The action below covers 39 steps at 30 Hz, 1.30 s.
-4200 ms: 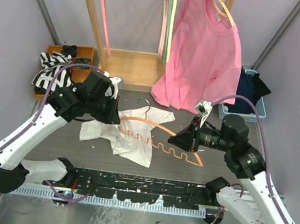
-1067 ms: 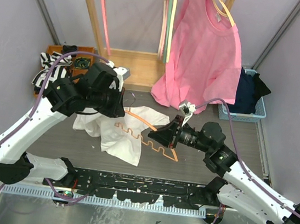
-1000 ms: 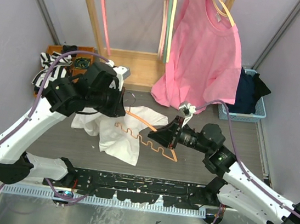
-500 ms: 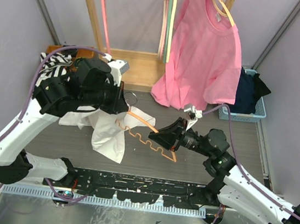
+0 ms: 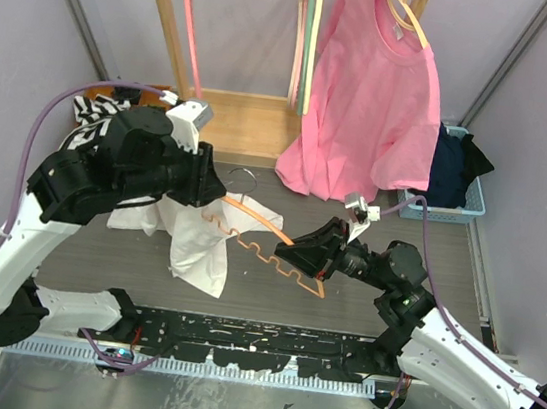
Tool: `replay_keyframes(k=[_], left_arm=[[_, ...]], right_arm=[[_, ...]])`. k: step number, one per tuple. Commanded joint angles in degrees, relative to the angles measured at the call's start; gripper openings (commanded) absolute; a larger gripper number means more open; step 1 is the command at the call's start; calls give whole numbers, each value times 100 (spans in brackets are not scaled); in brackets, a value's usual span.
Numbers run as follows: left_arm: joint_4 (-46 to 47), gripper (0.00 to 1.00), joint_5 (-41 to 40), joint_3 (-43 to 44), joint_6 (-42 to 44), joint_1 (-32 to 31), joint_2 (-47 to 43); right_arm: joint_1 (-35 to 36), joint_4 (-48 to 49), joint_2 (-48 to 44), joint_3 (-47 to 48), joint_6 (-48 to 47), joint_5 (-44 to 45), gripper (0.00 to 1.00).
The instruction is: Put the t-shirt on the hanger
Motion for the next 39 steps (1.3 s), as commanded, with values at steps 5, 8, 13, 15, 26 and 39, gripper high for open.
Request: replay_keyframes(k=[5, 8, 13, 15, 26, 39], left_arm=[[94, 40, -257, -14, 159, -35, -170], [33, 40, -356, -52, 158, -32, -133], [-221, 36, -799, -127, 148, -35, -133], [-272, 33, -949, -186, 143, -30, -150], [-308, 16, -857, -328, 144, -35, -149], [-556, 29, -1101, -148, -16, -31, -189]], right_arm=[[32, 1489, -13, 13, 215, 161, 1], [32, 1867, 117, -143, 391, 147, 1], [32, 2092, 140, -297, 469, 164, 1], [34, 2187, 158, -351, 507, 157, 1], [33, 3136, 263, -931, 774, 288, 1], [33, 3909, 554, -1263, 980, 340, 1]])
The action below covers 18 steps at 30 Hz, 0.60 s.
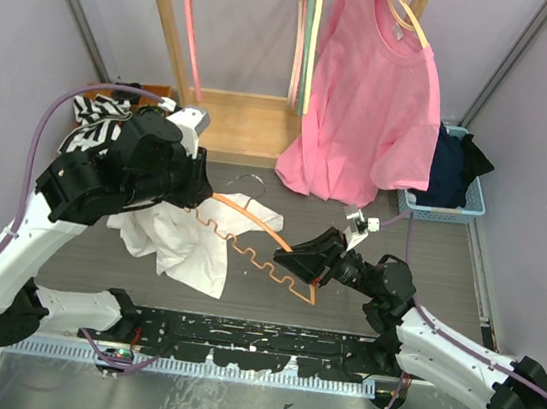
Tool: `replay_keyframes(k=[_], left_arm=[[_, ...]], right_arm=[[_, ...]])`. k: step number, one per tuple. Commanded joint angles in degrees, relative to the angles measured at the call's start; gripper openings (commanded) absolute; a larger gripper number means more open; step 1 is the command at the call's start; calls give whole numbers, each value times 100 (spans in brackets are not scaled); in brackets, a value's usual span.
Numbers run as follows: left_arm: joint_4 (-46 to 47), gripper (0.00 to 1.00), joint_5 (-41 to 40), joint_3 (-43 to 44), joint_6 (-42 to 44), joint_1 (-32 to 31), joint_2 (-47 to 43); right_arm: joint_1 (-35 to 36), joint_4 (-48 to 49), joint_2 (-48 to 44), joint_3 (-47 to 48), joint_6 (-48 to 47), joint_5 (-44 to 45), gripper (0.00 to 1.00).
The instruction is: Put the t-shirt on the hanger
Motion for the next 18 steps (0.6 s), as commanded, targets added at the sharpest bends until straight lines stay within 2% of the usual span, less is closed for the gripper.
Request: replay_keyframes(k=[1, 6, 9, 14, 18], left_arm=[[-221, 31, -296, 95, -80, -24, -150], [-396, 32, -539, -87, -210, -23, -283], [-457, 35, -852, -409, -330, -22, -509], [-259, 39, -1202, -1432, -518, 71, -886], [-14, 45, -1199, -2015, -617, 419, -943]], right_arm=[[24, 1109, -46, 85, 28, 160, 1], [23, 1200, 154, 9, 34, 127, 1], [21, 662, 127, 86, -174, 174, 1], [23, -1161, -107, 584, -706, 437, 1], [26, -3144, -442, 1222, -1233, 868, 1]])
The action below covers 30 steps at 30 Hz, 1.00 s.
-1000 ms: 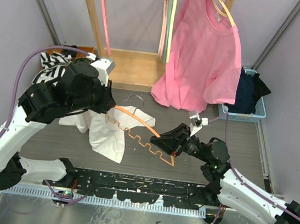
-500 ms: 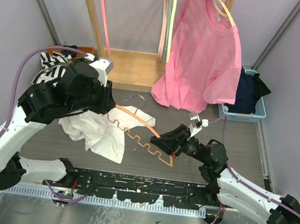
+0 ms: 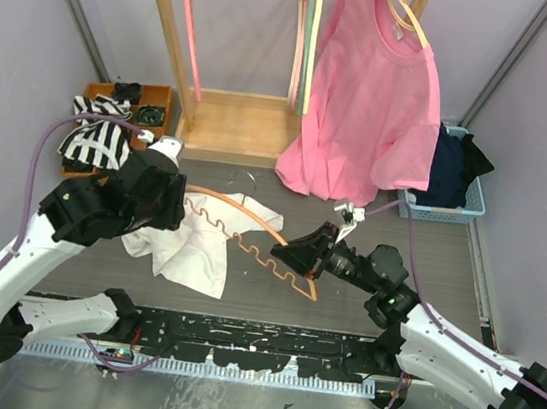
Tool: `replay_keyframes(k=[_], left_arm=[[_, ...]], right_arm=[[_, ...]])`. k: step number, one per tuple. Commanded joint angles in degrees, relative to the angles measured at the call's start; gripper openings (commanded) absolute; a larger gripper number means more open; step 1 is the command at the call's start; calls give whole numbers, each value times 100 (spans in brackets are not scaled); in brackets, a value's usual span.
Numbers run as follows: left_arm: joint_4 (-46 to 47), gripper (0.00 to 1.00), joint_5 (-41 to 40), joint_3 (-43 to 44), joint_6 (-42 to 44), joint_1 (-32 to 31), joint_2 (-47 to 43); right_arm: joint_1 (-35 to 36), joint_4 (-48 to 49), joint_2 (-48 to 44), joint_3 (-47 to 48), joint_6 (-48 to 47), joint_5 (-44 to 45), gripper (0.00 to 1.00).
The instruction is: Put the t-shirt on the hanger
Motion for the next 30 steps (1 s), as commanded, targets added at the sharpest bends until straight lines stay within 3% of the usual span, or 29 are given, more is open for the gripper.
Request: replay_keyframes(k=[1, 5, 8, 17, 23, 30], left_arm=[[393, 46, -151, -564, -183, 489, 8], [920, 47, 322, -911, 52, 1349, 362], [1256, 45, 387, -908, 366, 1792, 865], [1968, 35, -956, -643, 888, 1921, 2670], [2515, 48, -1496, -536, 1131, 2032, 3439], [2825, 47, -1774, -559, 1372, 2407, 3923]], right_arm=[[20, -1981, -501, 947, -824, 711, 1], [21, -3401, -815, 1482, -1212, 1365, 1], [19, -3895, -901, 1728, -1263, 1512, 1], [25, -3991, -1118, 1674, -1092, 1430, 1], [19, -3954, -1156, 1611, -1058, 1339, 1], [20, -3816, -1174, 1540, -1037, 1255, 1]])
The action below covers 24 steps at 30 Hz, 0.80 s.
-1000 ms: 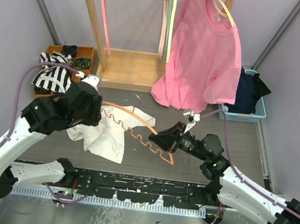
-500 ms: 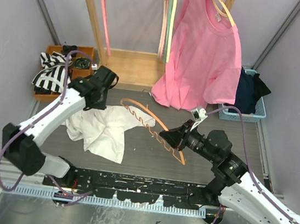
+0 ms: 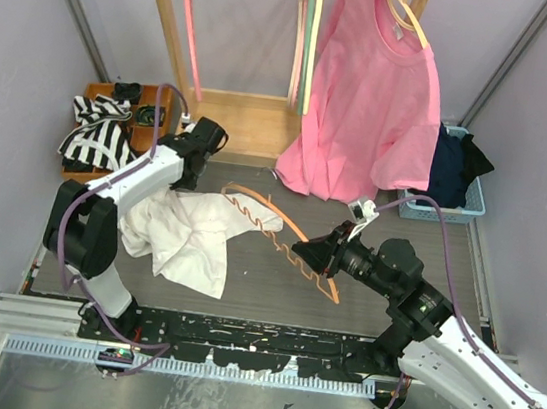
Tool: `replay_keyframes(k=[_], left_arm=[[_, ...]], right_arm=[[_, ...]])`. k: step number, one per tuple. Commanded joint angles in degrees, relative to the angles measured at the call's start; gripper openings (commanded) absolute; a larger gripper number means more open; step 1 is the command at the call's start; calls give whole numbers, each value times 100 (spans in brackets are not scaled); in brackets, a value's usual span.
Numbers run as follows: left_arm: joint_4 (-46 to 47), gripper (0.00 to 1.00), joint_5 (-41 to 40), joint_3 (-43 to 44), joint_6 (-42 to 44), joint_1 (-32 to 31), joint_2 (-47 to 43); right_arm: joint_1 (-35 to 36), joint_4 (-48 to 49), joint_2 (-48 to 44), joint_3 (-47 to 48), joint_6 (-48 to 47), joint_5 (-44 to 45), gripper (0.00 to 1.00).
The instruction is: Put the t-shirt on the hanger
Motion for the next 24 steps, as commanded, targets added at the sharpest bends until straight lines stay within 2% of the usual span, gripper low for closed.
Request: replay_keyframes(k=[1, 15, 21, 24], left_arm=[[485, 47, -350, 111, 210, 263, 128], [712, 43, -147, 148, 365, 468, 504], [774, 58, -332, 17, 470, 490, 454], [791, 61, -347, 7, 480, 524, 492]], right_arm=[[26, 615, -108, 21, 15, -84, 1], [15, 789, -45, -62, 48, -192, 1], [17, 869, -41, -114, 55, -226, 1], [19, 911, -65, -172, 83, -232, 1]])
